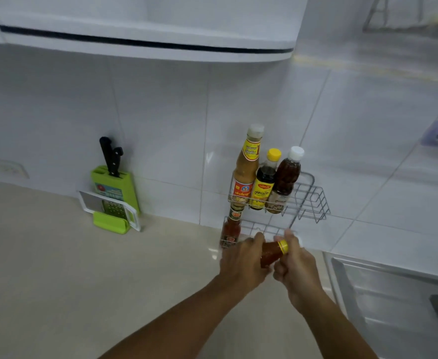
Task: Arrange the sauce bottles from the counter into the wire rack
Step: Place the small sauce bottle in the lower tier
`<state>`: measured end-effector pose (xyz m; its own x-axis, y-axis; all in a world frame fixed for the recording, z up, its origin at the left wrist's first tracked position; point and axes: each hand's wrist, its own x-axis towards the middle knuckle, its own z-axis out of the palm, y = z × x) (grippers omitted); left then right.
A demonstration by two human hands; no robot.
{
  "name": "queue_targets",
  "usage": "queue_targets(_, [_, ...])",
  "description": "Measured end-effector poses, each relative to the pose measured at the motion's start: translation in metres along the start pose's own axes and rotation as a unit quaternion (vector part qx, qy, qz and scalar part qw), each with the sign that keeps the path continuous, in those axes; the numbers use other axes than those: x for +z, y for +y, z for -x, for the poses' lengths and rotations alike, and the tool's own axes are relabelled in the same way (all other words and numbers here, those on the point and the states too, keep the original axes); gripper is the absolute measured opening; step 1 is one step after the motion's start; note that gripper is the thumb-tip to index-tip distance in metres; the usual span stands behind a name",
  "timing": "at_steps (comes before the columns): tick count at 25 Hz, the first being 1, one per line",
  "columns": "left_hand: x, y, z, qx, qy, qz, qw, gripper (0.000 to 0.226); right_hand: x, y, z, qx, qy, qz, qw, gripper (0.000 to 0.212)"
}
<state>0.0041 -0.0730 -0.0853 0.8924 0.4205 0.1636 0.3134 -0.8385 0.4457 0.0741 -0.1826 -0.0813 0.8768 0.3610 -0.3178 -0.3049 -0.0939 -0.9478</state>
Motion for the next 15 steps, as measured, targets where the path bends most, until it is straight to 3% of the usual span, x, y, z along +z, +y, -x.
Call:
queue_targets(3, [0.011,-0.015,-0.012,-0.041,-0.105,0.173,0.978,0.063,-0.003,0.007,-0.015,-0.022,-0.077,0.072,0.994,0.031])
queue_targets(6, [0.02,-0.05,-0.025,-0.049,-0.175,0.255,0.95,0.078,-0.006,0.015,-0.038,-0.098,-0.041,0.134,0.985,0.022])
queue_targets(11, [0.037,-0.103,-0.055,-0.298,-0.012,0.273,0.914,0.039,0.0,0.032,-0.074,-0.223,0.031,0.221,0.949,0.031])
queue_targets(15, [0.055,-0.112,-0.065,-0.325,-0.052,0.335,0.883,0.06,0.005,0.039,-0.097,-0.272,0.034,0.26,0.926,0.038])
